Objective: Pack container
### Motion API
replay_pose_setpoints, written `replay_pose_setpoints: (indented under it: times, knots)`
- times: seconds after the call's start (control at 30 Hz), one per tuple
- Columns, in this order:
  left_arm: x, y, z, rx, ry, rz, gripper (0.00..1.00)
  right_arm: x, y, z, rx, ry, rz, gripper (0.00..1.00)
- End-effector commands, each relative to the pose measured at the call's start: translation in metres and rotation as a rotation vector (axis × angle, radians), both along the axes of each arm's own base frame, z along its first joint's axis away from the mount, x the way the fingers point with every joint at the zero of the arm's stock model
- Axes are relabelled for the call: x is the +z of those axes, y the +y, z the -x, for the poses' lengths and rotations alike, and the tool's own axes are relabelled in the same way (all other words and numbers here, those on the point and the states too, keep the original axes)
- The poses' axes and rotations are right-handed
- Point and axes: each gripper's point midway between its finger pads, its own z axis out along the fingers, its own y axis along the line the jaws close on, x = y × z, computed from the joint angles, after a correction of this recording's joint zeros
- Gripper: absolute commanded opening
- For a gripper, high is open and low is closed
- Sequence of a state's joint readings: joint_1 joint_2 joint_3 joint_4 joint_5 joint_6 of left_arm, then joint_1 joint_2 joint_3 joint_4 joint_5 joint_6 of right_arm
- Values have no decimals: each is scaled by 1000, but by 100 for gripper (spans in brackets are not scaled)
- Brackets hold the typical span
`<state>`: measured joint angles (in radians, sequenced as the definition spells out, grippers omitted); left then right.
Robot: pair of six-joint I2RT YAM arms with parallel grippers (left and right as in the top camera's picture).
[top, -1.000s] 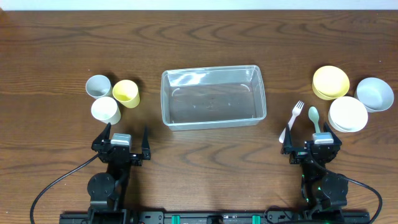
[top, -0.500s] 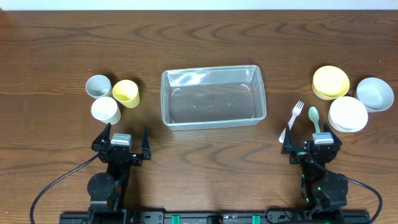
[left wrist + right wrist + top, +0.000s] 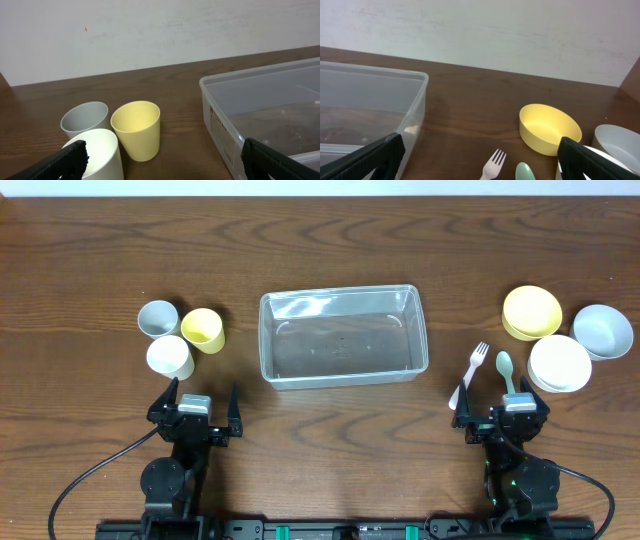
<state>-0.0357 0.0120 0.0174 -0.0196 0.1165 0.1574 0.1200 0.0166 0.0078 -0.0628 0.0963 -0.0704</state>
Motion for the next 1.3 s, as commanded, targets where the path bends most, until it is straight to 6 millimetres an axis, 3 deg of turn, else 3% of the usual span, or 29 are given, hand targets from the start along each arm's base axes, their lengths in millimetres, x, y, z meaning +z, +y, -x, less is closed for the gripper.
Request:
replay_pose_setpoints:
  times: [0.0,0.5,0.77,0.87,1.1,1.27]
  knots:
    - [-16,-3,1,-13,52,4,98,0,-1,0,0,-4,9,99]
    - [-13,-3,1,-13,40,4,98,0,-1,0,0,-4,9,99]
    - [-12,-3,1,-14,35,7,98,2,10,1,62,-9,-25,99]
    - [-11,0,0,12,43,96,98,7,13,1,73,-28,-77,99]
    - [16,5,1,61,53,259,98,10,7,-1,36,0,-104,99]
    - [37,13,-4,123,187,242,98,17,6,-7,18,100,-116,99]
